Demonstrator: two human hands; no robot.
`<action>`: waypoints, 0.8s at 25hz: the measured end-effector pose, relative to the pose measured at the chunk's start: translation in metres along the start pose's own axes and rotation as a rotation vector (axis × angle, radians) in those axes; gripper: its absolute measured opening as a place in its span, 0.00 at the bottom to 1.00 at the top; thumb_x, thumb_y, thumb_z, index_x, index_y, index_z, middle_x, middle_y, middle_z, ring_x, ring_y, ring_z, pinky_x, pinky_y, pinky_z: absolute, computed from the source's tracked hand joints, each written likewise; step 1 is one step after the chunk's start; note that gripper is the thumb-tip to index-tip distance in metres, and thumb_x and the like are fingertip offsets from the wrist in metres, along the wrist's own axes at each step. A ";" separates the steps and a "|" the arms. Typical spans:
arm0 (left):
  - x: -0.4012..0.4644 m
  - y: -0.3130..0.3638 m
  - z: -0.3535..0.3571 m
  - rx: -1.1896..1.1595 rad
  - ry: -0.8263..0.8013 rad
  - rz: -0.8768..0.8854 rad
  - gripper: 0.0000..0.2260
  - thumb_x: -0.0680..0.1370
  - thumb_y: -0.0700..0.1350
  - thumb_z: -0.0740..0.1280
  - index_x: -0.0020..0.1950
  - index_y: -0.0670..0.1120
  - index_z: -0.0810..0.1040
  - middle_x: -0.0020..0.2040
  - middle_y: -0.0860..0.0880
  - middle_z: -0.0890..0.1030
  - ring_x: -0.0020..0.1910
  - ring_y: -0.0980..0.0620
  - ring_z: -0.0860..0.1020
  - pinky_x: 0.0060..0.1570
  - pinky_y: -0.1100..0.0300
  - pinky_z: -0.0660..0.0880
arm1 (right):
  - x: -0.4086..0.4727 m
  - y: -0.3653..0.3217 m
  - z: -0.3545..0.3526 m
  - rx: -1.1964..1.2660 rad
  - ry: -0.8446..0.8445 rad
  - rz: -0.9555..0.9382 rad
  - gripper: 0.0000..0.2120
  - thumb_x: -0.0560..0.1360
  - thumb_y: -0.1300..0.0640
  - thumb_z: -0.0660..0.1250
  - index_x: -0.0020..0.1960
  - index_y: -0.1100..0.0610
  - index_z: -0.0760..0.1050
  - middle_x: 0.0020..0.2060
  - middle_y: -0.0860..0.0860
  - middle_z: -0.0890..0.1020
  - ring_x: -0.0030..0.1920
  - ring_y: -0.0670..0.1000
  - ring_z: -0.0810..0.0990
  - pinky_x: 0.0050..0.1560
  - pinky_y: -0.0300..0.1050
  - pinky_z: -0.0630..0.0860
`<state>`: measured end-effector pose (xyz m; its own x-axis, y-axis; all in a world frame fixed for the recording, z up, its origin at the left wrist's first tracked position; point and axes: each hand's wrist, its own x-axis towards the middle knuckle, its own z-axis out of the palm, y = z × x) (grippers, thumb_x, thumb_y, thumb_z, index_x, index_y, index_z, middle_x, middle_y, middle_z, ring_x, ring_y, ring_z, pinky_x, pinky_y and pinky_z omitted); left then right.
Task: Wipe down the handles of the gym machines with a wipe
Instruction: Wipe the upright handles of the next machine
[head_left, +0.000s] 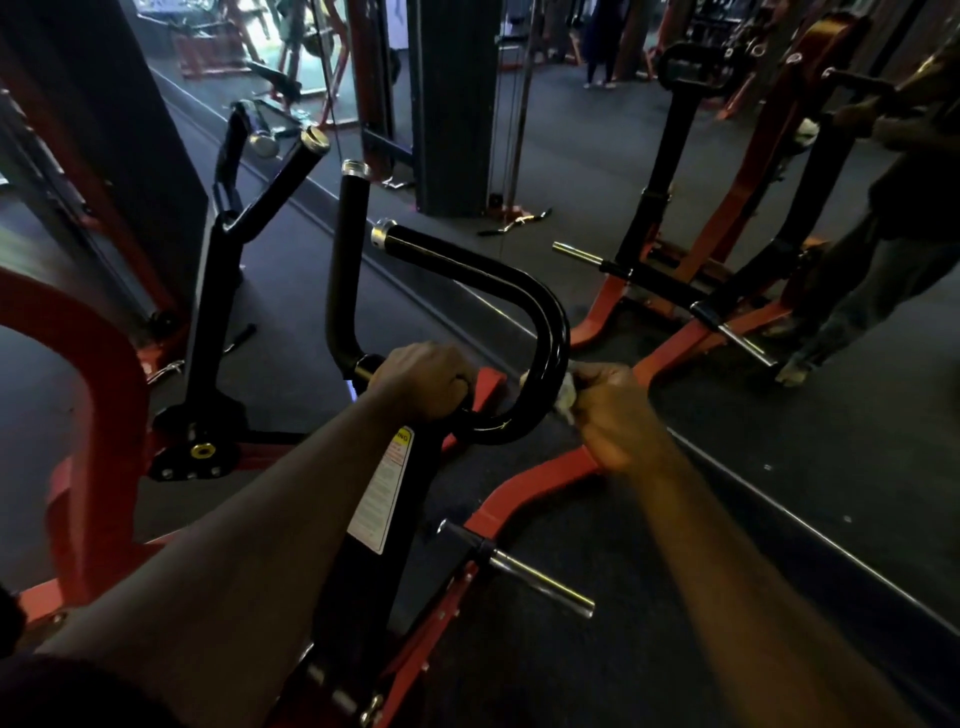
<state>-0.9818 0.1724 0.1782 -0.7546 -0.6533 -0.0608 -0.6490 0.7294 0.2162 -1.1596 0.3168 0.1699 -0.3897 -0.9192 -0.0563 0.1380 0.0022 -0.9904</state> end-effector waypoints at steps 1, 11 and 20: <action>0.002 -0.001 0.001 0.005 -0.003 0.000 0.10 0.77 0.48 0.59 0.45 0.54 0.80 0.45 0.52 0.82 0.42 0.52 0.79 0.42 0.54 0.76 | 0.010 -0.018 -0.007 0.000 0.008 -0.025 0.12 0.64 0.79 0.59 0.38 0.70 0.79 0.39 0.67 0.81 0.39 0.56 0.79 0.41 0.41 0.75; 0.003 -0.001 -0.001 -0.015 -0.015 -0.036 0.09 0.74 0.51 0.59 0.42 0.57 0.79 0.44 0.54 0.82 0.43 0.53 0.79 0.46 0.53 0.77 | -0.009 -0.037 -0.009 -0.349 0.218 -0.267 0.10 0.70 0.64 0.76 0.41 0.49 0.86 0.40 0.54 0.87 0.41 0.48 0.84 0.45 0.46 0.80; -0.002 0.004 -0.007 -0.031 -0.020 -0.069 0.11 0.73 0.50 0.60 0.44 0.54 0.82 0.44 0.54 0.83 0.43 0.52 0.80 0.45 0.51 0.79 | 0.056 -0.124 0.055 -0.939 0.098 -0.334 0.09 0.72 0.53 0.75 0.49 0.57 0.85 0.36 0.49 0.83 0.33 0.41 0.79 0.38 0.36 0.77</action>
<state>-0.9826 0.1753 0.1859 -0.7100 -0.6977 -0.0957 -0.6966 0.6760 0.2404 -1.1486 0.2429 0.2967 -0.3562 -0.8930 0.2751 -0.7507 0.0982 -0.6533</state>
